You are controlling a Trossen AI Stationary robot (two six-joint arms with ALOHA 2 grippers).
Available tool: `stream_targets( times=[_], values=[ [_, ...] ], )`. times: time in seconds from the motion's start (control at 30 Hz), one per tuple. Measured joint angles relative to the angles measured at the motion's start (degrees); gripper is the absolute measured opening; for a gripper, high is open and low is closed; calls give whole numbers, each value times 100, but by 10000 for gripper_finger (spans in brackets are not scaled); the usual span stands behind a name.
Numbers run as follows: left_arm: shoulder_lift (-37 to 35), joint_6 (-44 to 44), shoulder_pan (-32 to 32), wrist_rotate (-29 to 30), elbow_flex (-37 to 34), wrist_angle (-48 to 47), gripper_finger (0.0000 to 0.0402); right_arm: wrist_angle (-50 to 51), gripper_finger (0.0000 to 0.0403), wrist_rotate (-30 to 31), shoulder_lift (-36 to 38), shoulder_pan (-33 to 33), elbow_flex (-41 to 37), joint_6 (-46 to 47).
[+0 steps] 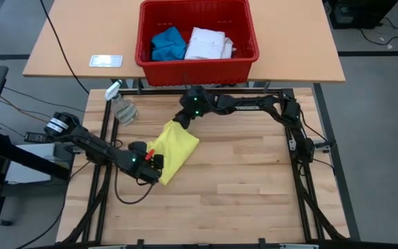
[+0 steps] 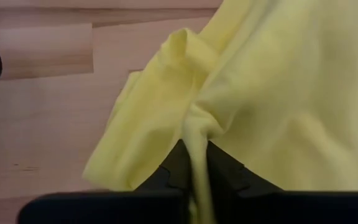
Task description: Fold Laundry from Bin
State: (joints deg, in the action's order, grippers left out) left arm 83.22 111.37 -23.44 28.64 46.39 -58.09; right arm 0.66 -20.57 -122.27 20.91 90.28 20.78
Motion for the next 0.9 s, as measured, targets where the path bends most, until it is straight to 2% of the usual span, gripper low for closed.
stream_targets(
  times=[0.23,0.3,0.4,0.5,0.67,0.83,0.9],
  values=[
    [-145,9,-17,-202,65,249,98,363,171,-912,35,-479,-51,-292],
    [-231,-34,-67,-236,182,259,118,365,170,-840,35,-689,-112,-448],
    [-339,-44,-163,-251,367,2,147,140,170,-262,-27,-913,-209,-705],
    [-422,-90,-268,-249,585,-102,170,-282,170,69,-190,-993,-333,-747],
    [-463,-258,-396,-193,878,-98,189,-543,170,-126,-705,-982,-400,-649],
    [-387,-696,-452,430,942,474,185,-899,170,-337,-887,-992,-390,-736],
    [-217,-920,-423,512,942,635,180,-1002,170,-327,-890,-1023,-395,-762]
  ],
)
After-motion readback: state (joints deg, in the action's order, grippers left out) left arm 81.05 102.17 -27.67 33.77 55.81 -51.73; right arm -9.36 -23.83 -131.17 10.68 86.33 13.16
